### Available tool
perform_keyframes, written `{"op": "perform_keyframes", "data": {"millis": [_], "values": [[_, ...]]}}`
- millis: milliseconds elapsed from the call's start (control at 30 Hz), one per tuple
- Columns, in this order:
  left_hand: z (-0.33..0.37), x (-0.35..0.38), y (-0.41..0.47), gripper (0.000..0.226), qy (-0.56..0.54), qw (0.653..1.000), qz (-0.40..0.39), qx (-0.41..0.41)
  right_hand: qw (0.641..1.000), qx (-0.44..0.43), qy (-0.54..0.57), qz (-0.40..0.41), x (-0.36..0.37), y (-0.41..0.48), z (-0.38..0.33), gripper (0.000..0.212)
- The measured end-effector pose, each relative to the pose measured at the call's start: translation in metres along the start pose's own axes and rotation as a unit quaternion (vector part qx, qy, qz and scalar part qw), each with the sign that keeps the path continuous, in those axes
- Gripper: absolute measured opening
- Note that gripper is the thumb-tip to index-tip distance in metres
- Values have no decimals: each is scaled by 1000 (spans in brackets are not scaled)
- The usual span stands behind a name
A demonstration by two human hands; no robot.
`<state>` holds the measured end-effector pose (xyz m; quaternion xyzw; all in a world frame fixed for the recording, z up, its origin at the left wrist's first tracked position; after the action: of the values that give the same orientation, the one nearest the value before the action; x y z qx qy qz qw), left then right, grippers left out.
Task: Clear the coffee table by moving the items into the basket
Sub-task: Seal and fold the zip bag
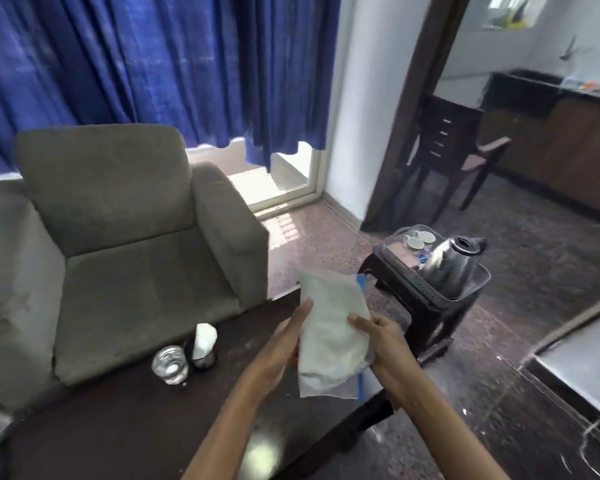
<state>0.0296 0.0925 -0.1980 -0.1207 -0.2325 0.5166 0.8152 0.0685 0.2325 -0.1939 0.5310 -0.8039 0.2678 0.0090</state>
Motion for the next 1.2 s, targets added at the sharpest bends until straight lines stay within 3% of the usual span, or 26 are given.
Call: {"op": "perform_keyframes", "data": {"millis": [167,400,500,633,833,1067,1200], "values": [[-20,96,33,62,-15,1000,0,11,999,-29,-7,38,-94,5,-38,25],[-50,202,78,31,-45,999,5,-19,999,-27,-1,46,-204,21,-69,27],[-49,228,100,27,-43,999,11,-23,999,-17,20,41,-232,35,-80,28],[-45,249,138,28,-40,999,15,-21,997,24,64,37,-264,65,-82,8],[-39,302,224,23,-73,995,-44,-48,998,25,35,52,-318,129,-127,16],[-6,353,321,20,-20,995,-90,-41,992,22,-16,124,-398,218,-194,18],[12,377,362,21,33,994,-99,-37,981,25,-18,189,-450,260,-219,6]]}}
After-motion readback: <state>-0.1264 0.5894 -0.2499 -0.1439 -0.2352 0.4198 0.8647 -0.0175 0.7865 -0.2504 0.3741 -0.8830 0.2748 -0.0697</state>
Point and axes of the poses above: each hand's wrist, its own y-axis towards the middle knuckle, its own x-axis out of the palm, z = x × y, the point moved 10 cm from there along y, towards the middle knuckle, and after that the axes turned 1 degree about z, right-handed, at the moved point
